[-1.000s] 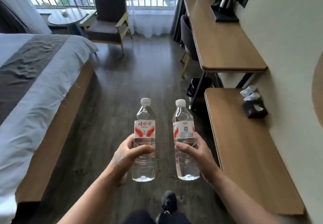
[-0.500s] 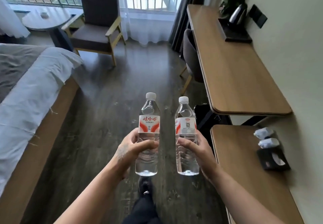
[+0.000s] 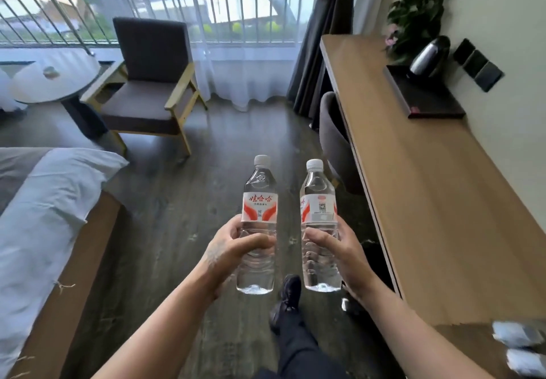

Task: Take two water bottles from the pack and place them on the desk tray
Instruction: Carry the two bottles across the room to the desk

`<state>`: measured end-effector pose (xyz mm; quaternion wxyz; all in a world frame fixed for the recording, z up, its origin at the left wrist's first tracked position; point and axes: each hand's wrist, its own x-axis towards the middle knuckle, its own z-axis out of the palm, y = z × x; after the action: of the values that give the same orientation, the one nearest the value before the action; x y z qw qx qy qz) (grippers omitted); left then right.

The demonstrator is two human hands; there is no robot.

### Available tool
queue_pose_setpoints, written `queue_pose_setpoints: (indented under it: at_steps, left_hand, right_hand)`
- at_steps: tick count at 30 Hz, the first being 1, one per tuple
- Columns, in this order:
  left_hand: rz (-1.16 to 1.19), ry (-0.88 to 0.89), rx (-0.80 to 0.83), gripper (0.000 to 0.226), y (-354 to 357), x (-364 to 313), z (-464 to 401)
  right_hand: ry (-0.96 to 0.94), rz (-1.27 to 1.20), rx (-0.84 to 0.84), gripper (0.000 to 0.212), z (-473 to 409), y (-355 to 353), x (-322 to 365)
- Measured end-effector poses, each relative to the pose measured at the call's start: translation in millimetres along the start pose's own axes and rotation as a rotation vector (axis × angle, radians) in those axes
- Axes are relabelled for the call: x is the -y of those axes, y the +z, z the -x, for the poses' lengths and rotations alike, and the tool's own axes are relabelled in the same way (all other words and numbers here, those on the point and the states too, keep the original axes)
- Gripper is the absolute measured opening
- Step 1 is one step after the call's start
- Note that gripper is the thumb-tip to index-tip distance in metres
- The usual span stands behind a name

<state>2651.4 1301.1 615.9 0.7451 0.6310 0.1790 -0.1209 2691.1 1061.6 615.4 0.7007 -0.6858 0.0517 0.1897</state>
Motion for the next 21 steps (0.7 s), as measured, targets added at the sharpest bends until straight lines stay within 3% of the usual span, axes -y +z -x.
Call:
queue_pose_setpoints:
  at_steps: [7, 11, 14, 21]
  left_hand:
    - [0.059, -0.047, -0.089, 0.052, -14.8, -92.9, -187.1]
    - [0.089, -0.052, -0.124, 0.07, -22.9, -148.9, -275.4]
    - [0.12, -0.043, -0.118, 0.069, -32.6, -184.6, -340.1]
    - [0.053, -0.027, -0.077, 0.057, -74.3, -252.3, -515.7]
  right_hand:
    - [0.0, 0.02, 0.07, 0.077, -219.4, -5.8, 77.0]
    - [0.009, 0.016, 0.078, 0.08, -323.8, -8.8, 121.1]
    - [0.035, -0.021, 0.088, 0.081, -396.4, -4.1, 146.2]
    - [0.032, 0.005, 0.062, 0.059, -571.6, 19.3, 185.8]
